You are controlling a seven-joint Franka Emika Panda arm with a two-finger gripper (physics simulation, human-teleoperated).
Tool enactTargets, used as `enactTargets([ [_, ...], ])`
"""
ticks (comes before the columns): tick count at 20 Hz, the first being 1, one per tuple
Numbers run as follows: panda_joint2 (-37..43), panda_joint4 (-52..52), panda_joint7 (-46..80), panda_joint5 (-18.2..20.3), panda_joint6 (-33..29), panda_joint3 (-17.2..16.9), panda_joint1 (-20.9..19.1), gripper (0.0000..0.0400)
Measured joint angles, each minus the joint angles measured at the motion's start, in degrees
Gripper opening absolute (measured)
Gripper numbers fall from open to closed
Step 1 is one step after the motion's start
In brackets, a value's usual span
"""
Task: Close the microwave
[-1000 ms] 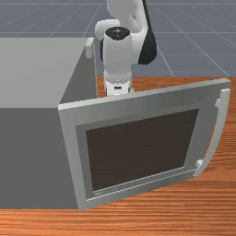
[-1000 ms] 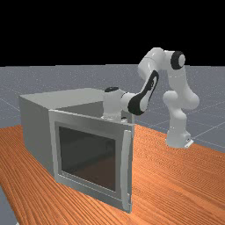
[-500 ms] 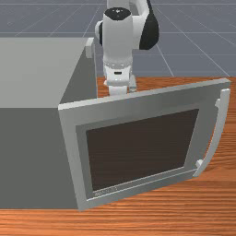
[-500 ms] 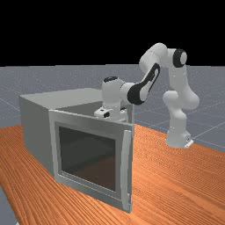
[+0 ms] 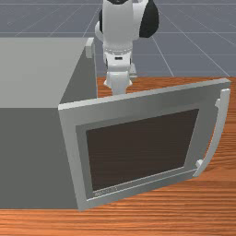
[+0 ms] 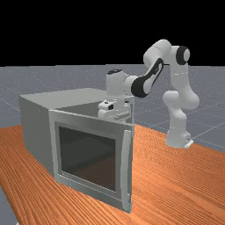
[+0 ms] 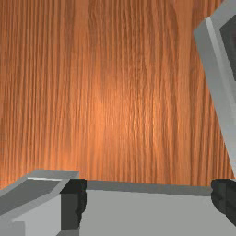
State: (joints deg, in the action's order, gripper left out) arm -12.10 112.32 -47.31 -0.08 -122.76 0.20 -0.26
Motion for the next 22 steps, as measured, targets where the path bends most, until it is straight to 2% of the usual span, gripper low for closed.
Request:
enactTargets([
  [1, 0.6, -0.7, -0.3, 0.0, 1.3, 0.0, 0.0, 0.0400],
  [2, 1.1, -1.3, -0.5, 2.7, 2.5, 0.1, -0.4, 0.0400],
  [4, 2.0, -2.8, -1.4, 3.9, 4.9, 0.1, -0.6, 0.0400],
  [9, 3.8, -6.2, -0.2, 2.5, 9.7, -0.1, -0.4, 0.0400],
  [14, 4.8, -9.0, -0.4, 3.5, 13.2, 0.0, -0.6, 0.0400],
  [15, 4.8, -8.9, 5.4, 1.8, 12.9, 0.2, 0.1, 0.0400],
  [17, 4.6, -9.1, 9.9, 1.7, 12.8, 1.2, 1.4, 0.0400],
  [22, 4.0, -10.6, 11.4, 1.5, 13.8, 3.1, 4.2, 0.0400],
])
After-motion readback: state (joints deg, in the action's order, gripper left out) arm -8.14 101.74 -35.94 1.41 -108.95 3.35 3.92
